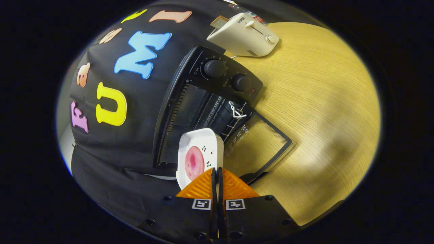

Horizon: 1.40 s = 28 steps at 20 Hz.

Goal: Open the toaster oven, put the food inside, and close the toaster oven door.

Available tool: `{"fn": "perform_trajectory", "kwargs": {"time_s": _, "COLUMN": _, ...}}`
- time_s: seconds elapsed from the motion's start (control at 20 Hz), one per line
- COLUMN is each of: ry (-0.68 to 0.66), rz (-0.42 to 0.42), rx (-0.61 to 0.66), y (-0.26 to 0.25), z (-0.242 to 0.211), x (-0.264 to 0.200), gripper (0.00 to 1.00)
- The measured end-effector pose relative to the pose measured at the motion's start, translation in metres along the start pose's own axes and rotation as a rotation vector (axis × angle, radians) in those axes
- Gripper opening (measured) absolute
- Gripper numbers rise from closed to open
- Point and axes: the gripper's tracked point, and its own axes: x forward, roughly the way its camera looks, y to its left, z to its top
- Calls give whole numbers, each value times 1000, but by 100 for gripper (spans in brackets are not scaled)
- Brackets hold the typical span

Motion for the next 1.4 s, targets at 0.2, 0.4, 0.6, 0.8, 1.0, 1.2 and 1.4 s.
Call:
{"fn": "perform_trajectory", "kwargs": {"time_s": 0.2, "ry": -46, "rz": -7, "rx": 60, "y": 3, "z": 10, "x": 18, "gripper": 2}}
{"fn": "perform_trajectory", "kwargs": {"time_s": 0.4, "ry": -99, "rz": -11, "rx": 125, "y": 7, "z": 21, "x": 40, "gripper": 2}}
{"fn": "perform_trajectory", "kwargs": {"time_s": 0.6, "ry": -162, "rz": -13, "rx": 181, "y": 14, "z": 33, "x": 57, "gripper": 3}}
{"fn": "perform_trajectory", "kwargs": {"time_s": 0.8, "ry": -212, "rz": -15, "rx": 217, "y": 20, "z": 42, "x": 74, "gripper": 2}}
{"fn": "perform_trajectory", "kwargs": {"time_s": 1.0, "ry": -246, "rz": -11, "rx": 259, "y": 25, "z": 49, "x": 90, "gripper": 2}}
{"fn": "perform_trajectory", "kwargs": {"time_s": 1.2, "ry": -269, "rz": 6, "rx": 279, "y": 30, "z": 53, "x": 100, "gripper": 7}}
{"fn": "perform_trajectory", "kwargs": {"time_s": 1.4, "ry": -278, "rz": 68, "rx": 241, "y": 46, "z": 54, "x": 95, "gripper": 12}}
